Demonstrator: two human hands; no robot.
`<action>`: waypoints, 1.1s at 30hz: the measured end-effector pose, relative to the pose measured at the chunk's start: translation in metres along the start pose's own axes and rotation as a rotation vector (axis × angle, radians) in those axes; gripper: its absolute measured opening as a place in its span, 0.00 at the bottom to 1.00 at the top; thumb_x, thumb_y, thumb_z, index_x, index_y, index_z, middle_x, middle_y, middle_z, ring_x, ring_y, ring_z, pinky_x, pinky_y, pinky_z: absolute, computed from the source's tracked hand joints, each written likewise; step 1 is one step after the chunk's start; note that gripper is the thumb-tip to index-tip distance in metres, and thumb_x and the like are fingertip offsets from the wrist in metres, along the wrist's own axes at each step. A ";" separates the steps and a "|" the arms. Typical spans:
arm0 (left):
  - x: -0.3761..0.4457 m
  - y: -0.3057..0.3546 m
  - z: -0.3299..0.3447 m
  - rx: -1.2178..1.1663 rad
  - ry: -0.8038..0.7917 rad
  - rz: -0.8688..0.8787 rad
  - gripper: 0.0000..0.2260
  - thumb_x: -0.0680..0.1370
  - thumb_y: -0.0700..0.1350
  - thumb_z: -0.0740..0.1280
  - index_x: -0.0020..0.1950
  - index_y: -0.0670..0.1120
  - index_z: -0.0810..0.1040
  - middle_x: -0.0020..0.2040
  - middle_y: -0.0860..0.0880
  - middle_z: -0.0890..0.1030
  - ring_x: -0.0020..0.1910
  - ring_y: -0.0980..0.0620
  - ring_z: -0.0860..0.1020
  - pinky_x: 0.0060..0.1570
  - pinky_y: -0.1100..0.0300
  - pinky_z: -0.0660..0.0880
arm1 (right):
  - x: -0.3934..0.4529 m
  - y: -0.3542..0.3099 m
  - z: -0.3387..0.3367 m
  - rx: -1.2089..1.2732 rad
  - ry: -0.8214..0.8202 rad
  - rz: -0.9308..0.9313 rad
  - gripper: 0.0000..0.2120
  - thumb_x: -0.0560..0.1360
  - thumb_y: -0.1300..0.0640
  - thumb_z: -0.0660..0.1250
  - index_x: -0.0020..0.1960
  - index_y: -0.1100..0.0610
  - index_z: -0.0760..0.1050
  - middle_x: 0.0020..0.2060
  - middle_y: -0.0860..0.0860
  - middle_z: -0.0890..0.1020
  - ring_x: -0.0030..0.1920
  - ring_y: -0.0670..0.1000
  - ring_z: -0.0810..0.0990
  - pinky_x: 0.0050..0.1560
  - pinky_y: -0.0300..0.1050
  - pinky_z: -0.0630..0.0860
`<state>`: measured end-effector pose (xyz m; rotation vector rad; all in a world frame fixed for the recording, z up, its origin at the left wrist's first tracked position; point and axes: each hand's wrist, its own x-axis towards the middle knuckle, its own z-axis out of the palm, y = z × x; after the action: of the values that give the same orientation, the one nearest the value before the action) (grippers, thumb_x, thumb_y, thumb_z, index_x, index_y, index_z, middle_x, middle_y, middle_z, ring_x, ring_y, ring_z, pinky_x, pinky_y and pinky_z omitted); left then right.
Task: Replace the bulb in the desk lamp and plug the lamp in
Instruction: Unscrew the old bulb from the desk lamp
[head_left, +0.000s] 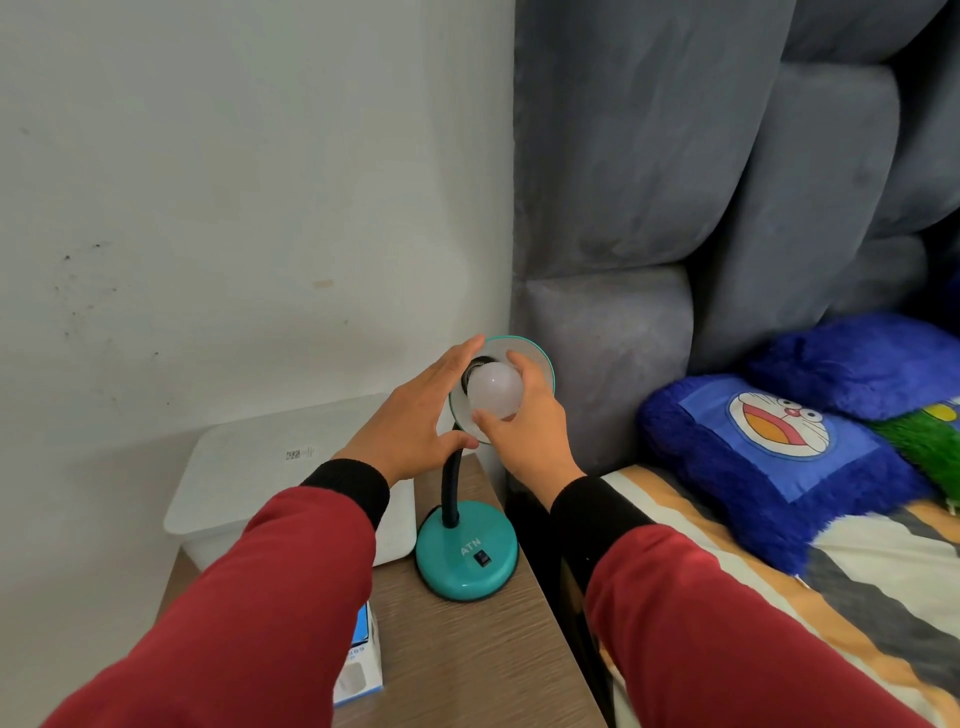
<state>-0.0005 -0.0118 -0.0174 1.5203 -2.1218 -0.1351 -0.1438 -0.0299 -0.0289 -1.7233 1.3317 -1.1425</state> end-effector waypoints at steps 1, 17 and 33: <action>0.000 0.000 0.000 0.003 0.001 0.001 0.47 0.70 0.48 0.75 0.77 0.59 0.44 0.78 0.57 0.54 0.76 0.55 0.57 0.69 0.66 0.53 | 0.000 0.001 0.001 0.015 -0.015 0.007 0.35 0.72 0.65 0.69 0.74 0.52 0.60 0.69 0.53 0.69 0.67 0.54 0.71 0.66 0.44 0.70; 0.000 0.002 0.000 -0.017 0.005 0.009 0.47 0.71 0.47 0.74 0.76 0.61 0.43 0.77 0.58 0.56 0.75 0.55 0.60 0.67 0.67 0.55 | 0.006 0.002 0.000 -0.054 0.012 -0.052 0.30 0.70 0.55 0.73 0.70 0.48 0.70 0.66 0.53 0.72 0.67 0.52 0.71 0.63 0.35 0.65; -0.001 0.003 0.000 -0.013 0.005 0.001 0.47 0.71 0.47 0.75 0.77 0.58 0.44 0.78 0.57 0.55 0.75 0.54 0.59 0.70 0.63 0.56 | 0.003 0.001 -0.005 0.023 0.008 -0.032 0.34 0.69 0.62 0.72 0.72 0.49 0.64 0.68 0.51 0.71 0.67 0.52 0.70 0.66 0.45 0.70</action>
<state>-0.0027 -0.0104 -0.0169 1.5103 -2.1138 -0.1438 -0.1488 -0.0330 -0.0275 -1.7305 1.2949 -1.1791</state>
